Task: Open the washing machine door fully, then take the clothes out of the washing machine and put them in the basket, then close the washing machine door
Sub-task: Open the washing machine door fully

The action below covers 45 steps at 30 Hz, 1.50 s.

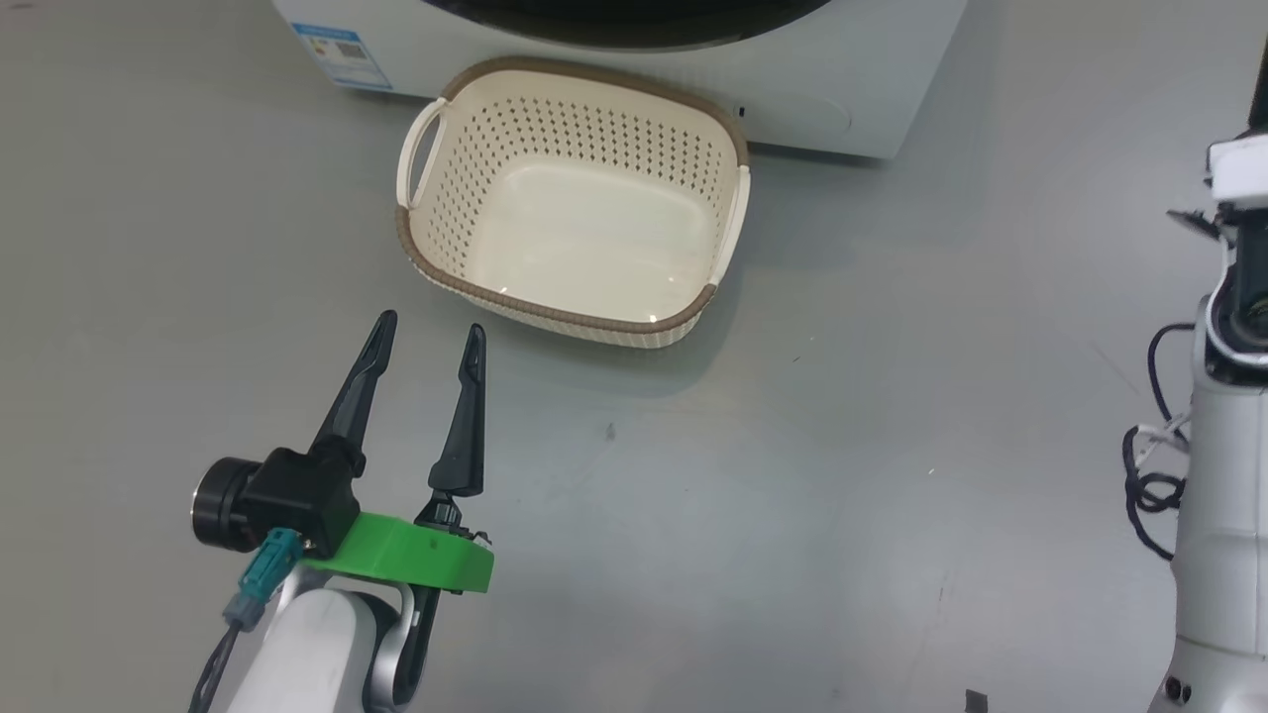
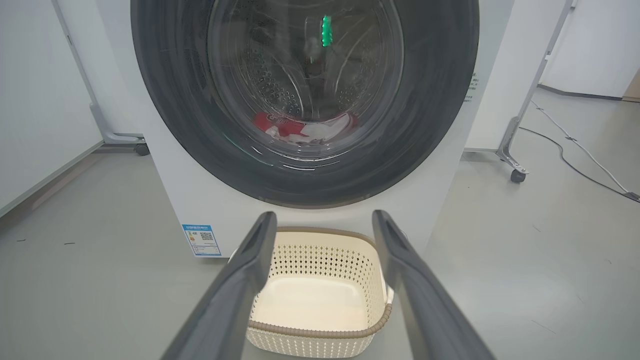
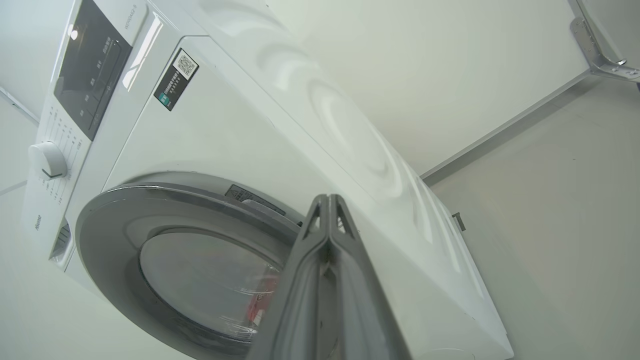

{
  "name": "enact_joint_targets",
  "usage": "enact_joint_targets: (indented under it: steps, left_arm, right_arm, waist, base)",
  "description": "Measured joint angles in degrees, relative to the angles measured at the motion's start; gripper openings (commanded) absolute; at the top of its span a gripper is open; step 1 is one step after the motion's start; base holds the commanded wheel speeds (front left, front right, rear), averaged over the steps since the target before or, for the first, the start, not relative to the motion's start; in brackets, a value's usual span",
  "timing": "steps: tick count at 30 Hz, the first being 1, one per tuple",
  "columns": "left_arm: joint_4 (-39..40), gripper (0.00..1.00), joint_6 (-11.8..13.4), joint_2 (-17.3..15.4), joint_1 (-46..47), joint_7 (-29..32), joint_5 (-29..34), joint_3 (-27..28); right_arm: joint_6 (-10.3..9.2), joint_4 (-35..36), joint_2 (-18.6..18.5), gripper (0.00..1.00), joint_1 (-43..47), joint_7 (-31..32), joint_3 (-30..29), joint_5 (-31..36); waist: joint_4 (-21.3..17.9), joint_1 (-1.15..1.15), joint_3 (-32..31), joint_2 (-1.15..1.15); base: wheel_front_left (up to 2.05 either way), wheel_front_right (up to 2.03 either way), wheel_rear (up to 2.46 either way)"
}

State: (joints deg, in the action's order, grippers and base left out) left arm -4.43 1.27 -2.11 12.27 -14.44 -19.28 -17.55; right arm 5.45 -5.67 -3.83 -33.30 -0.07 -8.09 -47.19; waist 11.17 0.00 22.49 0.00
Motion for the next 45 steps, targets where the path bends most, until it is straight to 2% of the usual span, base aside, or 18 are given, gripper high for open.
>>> enact_joint_targets:
  steps: [4,7,9,11,16,22,26,34,45]
  left_arm:
    - [0.0,1.00,0.0,0.0,1.0,0.0,-0.5,-1.0]
    - [0.1,1.00,0.0,0.0,2.0,0.0,-0.7,-1.3]
    - [0.2,1.00,0.1,0.1,2.7,0.0,-0.7,-1.4]
    - [0.4,1.00,0.2,0.1,3.8,0.0,-0.7,-1.6]
    - [0.6,1.00,0.5,0.2,5.4,0.0,-1.0,-2.3]
    - [0.7,1.00,0.5,0.3,6.3,0.0,-1.5,-3.8]
    - [0.8,1.00,0.5,0.4,7.6,0.0,-2.9,-4.8]
    - [0.8,1.00,1.1,0.5,8.7,0.0,-4.3,-4.9]
    - [0.7,1.00,1.5,0.6,9.7,0.0,-4.4,-5.3]
  right_arm:
    - [-0.16,0.0,-0.7,0.00,-4.7,4.2,-1.5,-4.0]
    - [-1.36,-0.1,-1.1,0.00,-8.2,7.0,-2.4,-6.6]
    - [-2.38,-0.3,-1.2,0.00,-10.4,8.9,-2.9,-8.2]
    - [-4.20,-1.0,-1.5,0.00,-13.5,11.7,-3.4,-9.9]
    - [-6.42,-2.5,-3.1,0.00,-18.0,15.8,-3.4,-10.5]
    - [-9.73,-3.2,-2.5,0.00,-24.6,19.9,-2.7,-13.2]
    - [-11.09,-4.1,-3.4,0.00,-28.2,21.6,-2.8,-13.3]
    - [-12.06,-7.0,-3.8,0.00,-33.5,24.5,-3.1,-14.3]
    - [-12.25,-12.0,-3.1,0.00,-38.2,26.2,-3.6,-16.3]
  waist:
    - [1.6,0.00,2.6,0.00]
    - [2.8,0.00,4.4,0.00]
    - [3.4,0.00,5.6,0.00]
    - [4.4,0.01,7.3,0.00]
    - [5.8,0.00,9.7,0.00]
    - [7.0,0.00,12.1,0.00]
    - [7.8,0.00,13.4,0.00]
    - [9.5,0.00,15.5,0.00]
    - [11.2,0.00,17.0,0.00]
  base:
    - [0.00,0.00,0.00]
    - [0.00,0.00,0.00]
    - [0.00,0.00,0.00]
    - [0.00,0.00,0.00]
    - [0.00,0.00,0.00]
    - [0.00,0.00,0.00]
    - [0.00,0.00,0.00]
    - [0.00,0.00,0.00]
    - [0.00,0.00,0.00]
